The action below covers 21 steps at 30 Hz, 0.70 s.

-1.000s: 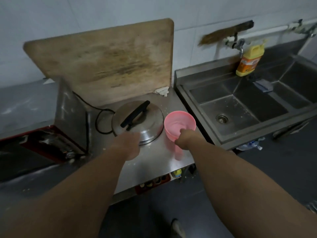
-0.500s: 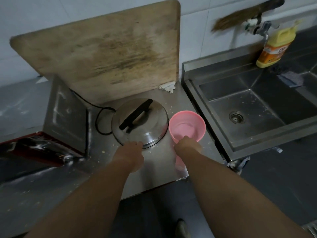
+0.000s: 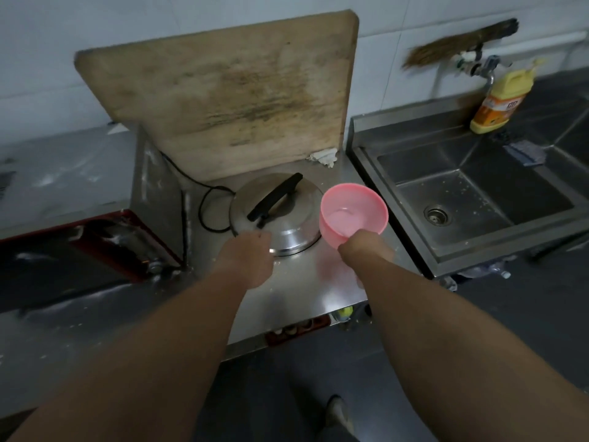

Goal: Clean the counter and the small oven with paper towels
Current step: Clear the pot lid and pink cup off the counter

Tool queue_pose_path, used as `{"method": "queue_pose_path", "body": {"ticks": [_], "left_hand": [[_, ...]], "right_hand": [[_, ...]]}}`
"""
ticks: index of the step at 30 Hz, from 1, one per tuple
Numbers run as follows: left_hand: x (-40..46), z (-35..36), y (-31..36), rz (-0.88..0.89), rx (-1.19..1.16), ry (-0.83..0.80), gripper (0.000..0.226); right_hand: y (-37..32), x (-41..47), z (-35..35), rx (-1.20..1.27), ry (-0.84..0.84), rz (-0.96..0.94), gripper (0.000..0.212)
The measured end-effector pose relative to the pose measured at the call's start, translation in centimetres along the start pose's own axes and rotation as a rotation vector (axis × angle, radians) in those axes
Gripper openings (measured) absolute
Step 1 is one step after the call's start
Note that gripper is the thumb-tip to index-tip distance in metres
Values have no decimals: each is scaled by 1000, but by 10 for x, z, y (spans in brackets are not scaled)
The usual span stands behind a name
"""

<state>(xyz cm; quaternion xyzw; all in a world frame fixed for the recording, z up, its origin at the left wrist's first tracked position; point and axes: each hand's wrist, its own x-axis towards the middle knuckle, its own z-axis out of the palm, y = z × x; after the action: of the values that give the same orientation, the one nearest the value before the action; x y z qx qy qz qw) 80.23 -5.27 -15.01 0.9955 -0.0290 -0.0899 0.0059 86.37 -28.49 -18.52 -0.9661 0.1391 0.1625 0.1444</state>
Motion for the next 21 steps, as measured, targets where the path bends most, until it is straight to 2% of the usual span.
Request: {"method": "queue_pose_path", "body": {"ticks": [6,13,18,21], "left_hand": [[-103,11,-71,-4,-127,88,41],[-267,50,-197,-176,-173,134,29],[-374,86,-266,-384,-232,95,27],[-423,116,-294,-477,-221,11,29]], "right_hand": [[-54,-101,35,-84,83,-140,26],[-134,-257,128,-97,-68,-433,33],[-170,-345,205,-95,-199,-555,40],[-173,-380,249,-129,-282,-606,35]]}}
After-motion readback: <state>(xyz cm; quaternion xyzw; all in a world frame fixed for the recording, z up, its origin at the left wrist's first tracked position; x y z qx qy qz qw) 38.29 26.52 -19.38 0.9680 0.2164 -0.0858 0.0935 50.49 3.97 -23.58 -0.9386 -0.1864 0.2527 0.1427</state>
